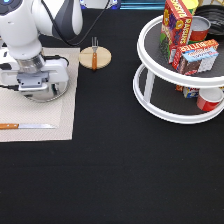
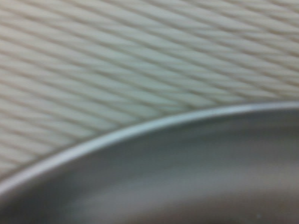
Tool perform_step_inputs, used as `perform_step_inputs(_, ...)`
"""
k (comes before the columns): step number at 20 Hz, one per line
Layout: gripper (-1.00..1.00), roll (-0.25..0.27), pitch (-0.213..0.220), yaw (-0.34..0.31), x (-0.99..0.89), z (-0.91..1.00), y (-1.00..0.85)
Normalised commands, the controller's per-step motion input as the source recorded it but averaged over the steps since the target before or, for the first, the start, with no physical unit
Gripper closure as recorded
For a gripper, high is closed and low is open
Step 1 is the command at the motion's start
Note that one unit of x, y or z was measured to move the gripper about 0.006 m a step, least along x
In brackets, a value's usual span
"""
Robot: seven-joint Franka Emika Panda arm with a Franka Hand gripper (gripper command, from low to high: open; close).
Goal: Arrange plate and fork
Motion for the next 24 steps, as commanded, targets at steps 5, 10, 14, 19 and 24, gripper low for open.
perform_step_inputs(5,-1.00,0.000,0.000,-0.026,0.22,0.20,-0.79)
perform_step_inputs(10,-1.00,0.000,0.004,-0.068,0.35,0.16,-0.59)
perform_step_inputs(14,-1.00,0.000,0.024,-0.013,0.46,0.17,-0.11)
perform_step_inputs(19,-1.00,-0.007,0.000,0.004,0.29,0.24,0.37)
perform_step_inputs(24,-1.00,-0.056,-0.001,0.001,0.17,0.22,0.74)
